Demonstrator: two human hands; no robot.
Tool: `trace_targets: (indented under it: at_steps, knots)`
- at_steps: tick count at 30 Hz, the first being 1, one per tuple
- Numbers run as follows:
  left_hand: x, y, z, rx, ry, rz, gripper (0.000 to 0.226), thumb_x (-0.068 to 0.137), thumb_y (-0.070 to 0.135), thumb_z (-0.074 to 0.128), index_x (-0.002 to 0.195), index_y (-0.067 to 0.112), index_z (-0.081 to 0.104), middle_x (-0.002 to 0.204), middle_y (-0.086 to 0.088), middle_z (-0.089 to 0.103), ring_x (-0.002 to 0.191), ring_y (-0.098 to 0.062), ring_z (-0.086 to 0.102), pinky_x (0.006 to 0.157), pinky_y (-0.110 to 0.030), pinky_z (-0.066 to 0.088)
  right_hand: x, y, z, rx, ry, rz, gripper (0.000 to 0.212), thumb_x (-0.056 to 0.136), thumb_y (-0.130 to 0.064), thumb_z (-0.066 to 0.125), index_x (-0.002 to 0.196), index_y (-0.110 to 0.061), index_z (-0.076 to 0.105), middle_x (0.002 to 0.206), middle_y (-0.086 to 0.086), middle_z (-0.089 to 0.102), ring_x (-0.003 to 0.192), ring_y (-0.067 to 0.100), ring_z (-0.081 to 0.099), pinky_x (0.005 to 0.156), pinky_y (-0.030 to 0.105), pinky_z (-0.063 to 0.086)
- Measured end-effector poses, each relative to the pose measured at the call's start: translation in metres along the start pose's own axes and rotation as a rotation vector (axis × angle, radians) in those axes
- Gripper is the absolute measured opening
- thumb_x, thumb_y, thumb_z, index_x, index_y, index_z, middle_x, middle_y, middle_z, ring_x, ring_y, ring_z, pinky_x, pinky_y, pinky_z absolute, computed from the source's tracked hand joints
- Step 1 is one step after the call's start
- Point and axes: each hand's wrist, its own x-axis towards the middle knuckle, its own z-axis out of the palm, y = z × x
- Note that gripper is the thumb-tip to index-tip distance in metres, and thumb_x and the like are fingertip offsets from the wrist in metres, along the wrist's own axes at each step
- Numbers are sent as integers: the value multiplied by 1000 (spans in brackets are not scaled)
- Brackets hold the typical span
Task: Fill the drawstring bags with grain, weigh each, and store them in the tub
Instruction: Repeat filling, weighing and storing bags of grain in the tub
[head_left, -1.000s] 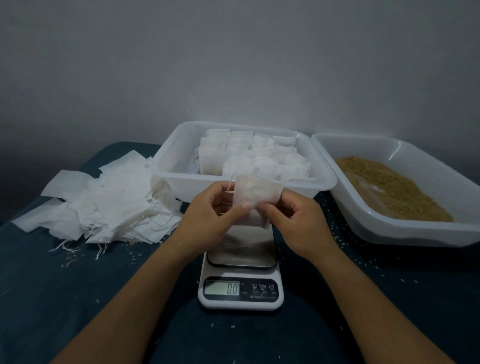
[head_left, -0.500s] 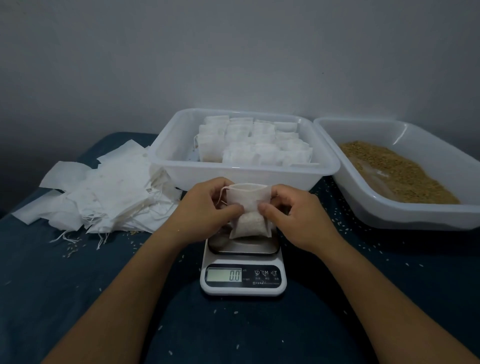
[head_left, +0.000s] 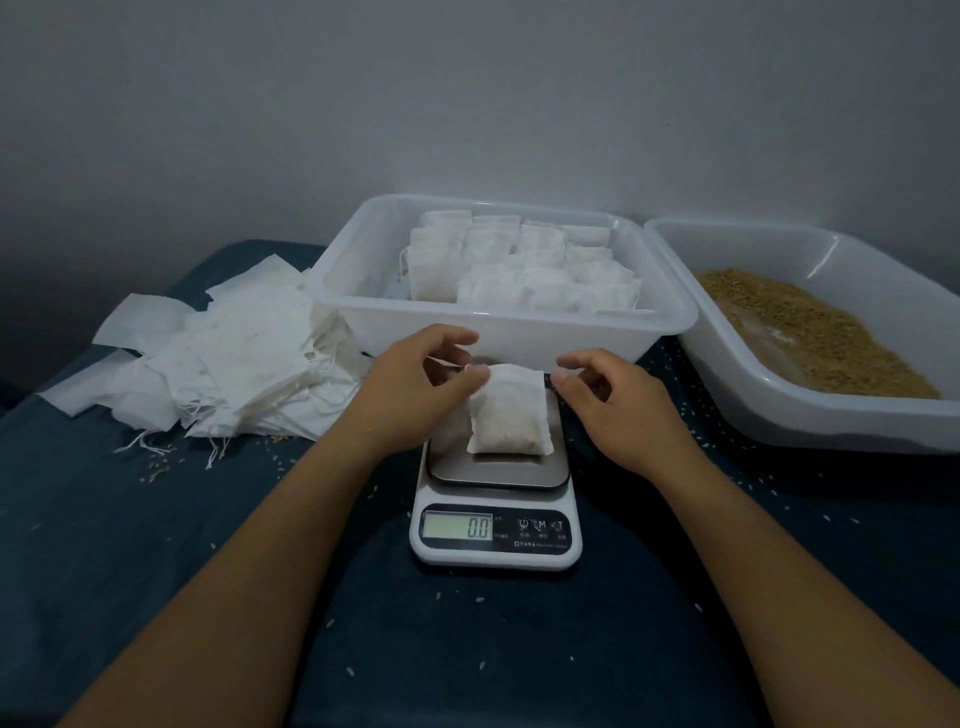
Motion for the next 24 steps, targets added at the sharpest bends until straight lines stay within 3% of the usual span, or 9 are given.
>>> trace_targets:
  at_steps: [3, 5, 8, 13, 16, 24]
  knots:
    - [8, -12, 0, -30, 92, -82, 14, 99, 34, 68, 112, 39, 70, 97, 17, 71, 82, -1, 69, 73, -15, 51, 5, 14, 4, -33, 13, 39, 23, 101, -45, 62, 113, -30, 75, 94, -20, 69, 86, -7, 62, 76, 13, 46]
    - [15, -23, -1, -20, 188, -155, 13, 102, 30, 62, 102, 39, 71, 93, 16, 69, 78, -1, 65, 69, -16, 47, 9, 22, 7, -70, 6, 58, 21, 101, -42, 64, 109, -28, 77, 97, -12, 73, 89, 7, 66, 83, 26, 50]
    - [22, -41, -4, -44, 226, -294, 12, 103, 33, 59, 100, 36, 71, 96, 8, 70, 82, -5, 64, 67, -19, 46, 15, 29, 9, -67, -1, 79, 15, 99, -38, 67, 103, -30, 78, 93, -11, 75, 90, 11, 68, 88, 32, 54]
    - [25, -55, -2, 161, 170, -299, 5, 97, 31, 66, 100, 33, 70, 86, 14, 66, 89, -13, 65, 83, -29, 49, 17, 34, 8, -58, -18, 62, 12, 98, -38, 69, 99, -32, 79, 87, -13, 75, 87, 11, 70, 89, 35, 56]
    - [23, -53, 0, 282, 105, -258, 8, 95, 30, 69, 99, 36, 70, 83, 21, 63, 90, -10, 63, 82, -26, 44, 17, 35, 8, -54, -24, 62, 12, 98, -38, 69, 98, -32, 79, 87, -13, 75, 87, 11, 69, 89, 36, 56]
    - [21, -51, 2, 296, 107, -223, 9, 93, 28, 72, 93, 36, 69, 79, 21, 65, 85, -9, 64, 80, -25, 45, 18, 35, 9, -53, -27, 47, 10, 98, -36, 69, 96, -33, 79, 85, -14, 75, 86, 12, 69, 88, 37, 56]
